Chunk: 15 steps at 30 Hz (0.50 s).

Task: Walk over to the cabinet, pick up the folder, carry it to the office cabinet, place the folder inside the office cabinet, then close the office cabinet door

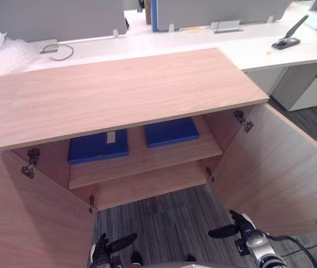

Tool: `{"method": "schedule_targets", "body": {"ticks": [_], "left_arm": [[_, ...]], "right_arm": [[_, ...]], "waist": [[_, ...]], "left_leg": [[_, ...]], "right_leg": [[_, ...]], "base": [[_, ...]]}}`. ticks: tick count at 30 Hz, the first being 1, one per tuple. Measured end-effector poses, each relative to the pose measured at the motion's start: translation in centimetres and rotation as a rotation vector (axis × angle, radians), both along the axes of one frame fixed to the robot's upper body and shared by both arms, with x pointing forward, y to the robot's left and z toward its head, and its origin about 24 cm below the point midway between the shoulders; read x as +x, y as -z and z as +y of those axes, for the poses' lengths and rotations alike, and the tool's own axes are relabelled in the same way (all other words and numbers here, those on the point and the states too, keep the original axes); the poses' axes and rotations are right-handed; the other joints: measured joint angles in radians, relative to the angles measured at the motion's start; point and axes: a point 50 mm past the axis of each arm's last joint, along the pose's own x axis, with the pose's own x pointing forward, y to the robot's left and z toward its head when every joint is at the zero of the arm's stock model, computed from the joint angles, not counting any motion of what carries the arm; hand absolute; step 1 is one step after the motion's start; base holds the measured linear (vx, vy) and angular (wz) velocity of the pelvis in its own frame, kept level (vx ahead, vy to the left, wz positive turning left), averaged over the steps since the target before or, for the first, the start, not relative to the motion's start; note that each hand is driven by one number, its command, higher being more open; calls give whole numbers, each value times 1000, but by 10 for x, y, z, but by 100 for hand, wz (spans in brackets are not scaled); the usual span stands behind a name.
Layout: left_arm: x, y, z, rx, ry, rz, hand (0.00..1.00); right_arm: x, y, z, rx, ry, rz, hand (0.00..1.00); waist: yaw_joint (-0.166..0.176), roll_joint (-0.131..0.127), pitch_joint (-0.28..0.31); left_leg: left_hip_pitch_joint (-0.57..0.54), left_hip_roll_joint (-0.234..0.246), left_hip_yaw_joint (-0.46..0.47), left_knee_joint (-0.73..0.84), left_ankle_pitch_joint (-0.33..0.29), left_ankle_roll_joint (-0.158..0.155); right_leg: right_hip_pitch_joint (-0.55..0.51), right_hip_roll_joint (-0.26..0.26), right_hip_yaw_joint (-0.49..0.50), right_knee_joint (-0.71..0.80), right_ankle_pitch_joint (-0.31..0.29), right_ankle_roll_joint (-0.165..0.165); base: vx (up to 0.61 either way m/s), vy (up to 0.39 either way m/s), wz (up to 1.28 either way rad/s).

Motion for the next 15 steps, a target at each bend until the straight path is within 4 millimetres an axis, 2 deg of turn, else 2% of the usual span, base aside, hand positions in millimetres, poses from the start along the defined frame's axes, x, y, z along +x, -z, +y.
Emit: {"method": "schedule_targets", "body": {"ticks": [1, 3, 4, 5, 6, 9, 11, 12, 15], "left_arm": [[-1, 0, 2, 4, -17, 3, 100], [-6, 3, 1, 3, -57, 31, 100], [-11, 6, -4, -10, -74, 49, 100], [-12, 7, -6, -14, -82, 62, 100], [-10, 7, -7, -12, -72, 56, 100], [-2, 5, -11, 9, 25, 43, 100], [2, 4, -14, 38, 121, 43, 100], [8, 2, -18, 76, 241, 35, 100], [18, -1, -27, 102, 340, -2, 100]], "right_arm": [[-6, 4, 5, 32, 54, 3, 100], [-13, 11, 15, 95, 139, 17, 100], [-17, 13, 17, 107, 161, 31, 100], [-25, 18, 22, 146, 228, 47, 100], [-36, 23, 27, 187, 299, 61, 100], [-61, 32, 44, 251, 416, 101, 100], [-60, 30, 45, 247, 411, 74, 100], [-58, 28, 46, 233, 391, 46, 100], [-58, 27, 51, 239, 379, 30, 100]], "waist": [[-3, -5, 5], [14, -1, 11], [25, 16, 6], [20, 25, 5], [8, 26, 4], [8, 10, 0], [7, 10, -1], [-8, 9, -1], [-15, 2, 3]], "left_leg": [[-12, 10, 7, 57, -28, -3], [-37, 13, -140, 177, -108, 15], [-36, 10, -245, 202, -154, -4], [-36, 4, -259, 227, -182, -25], [-31, -6, -254, 230, -196, -26], [-21, -34, -221, 200, -198, -28], [-20, -47, -206, 187, -187, -13], [-9, -57, -194, 170, -178, -6], [31, -63, -156, 152, -168, -1]], "right_leg": [[4, 4, 21, -4, 10, -2], [4, 20, 96, -5, 32, -5], [-3, 36, 138, -9, 45, -3], [-5, 45, 171, -12, 58, 2], [-12, 42, 197, -19, 66, 7], [-36, 27, 267, -53, 97, 14], [-50, 17, 288, -60, 116, 21], [-51, 7, 296, -68, 129, 31], [-42, 7, 322, -59, 135, 35]], "base": [[-108, 13, -61], [-96, 20, -107], [-114, 119, -120], [-132, 140, -111], [-173, 180, -82], [-125, 148, -73], [-39, 97, -57], [-18, 64, -23], [10, 74, -28]]}}
